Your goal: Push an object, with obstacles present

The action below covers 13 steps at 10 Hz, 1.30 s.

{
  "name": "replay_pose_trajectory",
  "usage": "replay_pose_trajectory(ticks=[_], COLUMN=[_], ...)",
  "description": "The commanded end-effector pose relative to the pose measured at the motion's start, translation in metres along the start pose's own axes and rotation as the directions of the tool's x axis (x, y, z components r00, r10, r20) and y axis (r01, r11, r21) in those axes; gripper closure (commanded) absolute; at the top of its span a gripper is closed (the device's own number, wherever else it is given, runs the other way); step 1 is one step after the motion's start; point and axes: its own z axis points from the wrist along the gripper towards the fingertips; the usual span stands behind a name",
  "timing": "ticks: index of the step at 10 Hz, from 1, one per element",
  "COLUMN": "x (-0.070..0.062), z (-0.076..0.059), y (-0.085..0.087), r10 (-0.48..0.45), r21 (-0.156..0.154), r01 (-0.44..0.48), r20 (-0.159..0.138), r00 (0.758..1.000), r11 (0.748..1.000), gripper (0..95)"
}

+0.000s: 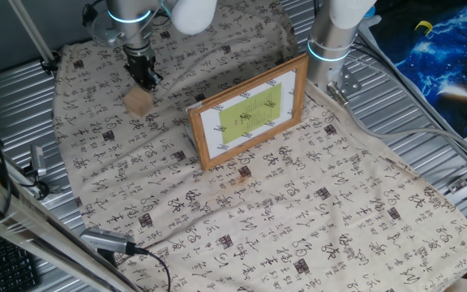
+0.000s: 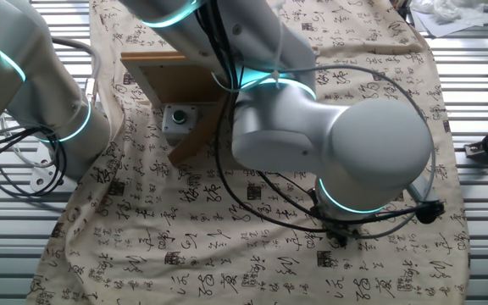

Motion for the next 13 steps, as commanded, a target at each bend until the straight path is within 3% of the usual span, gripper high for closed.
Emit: replay_pose_trajectory(ticks=[1,13], x=[0.0000,-0.0004], z=[-0.0006,-0.0026], y=[-0.0002,0.0003], r10=[0.002,-0.004], r21=[-0.001,-0.002], r01=[-0.002,0.004], r20=[-0.001,-0.003], r00=[1.000,1.000], r11=[1.000,1.000], gripper=[95.0,95.0])
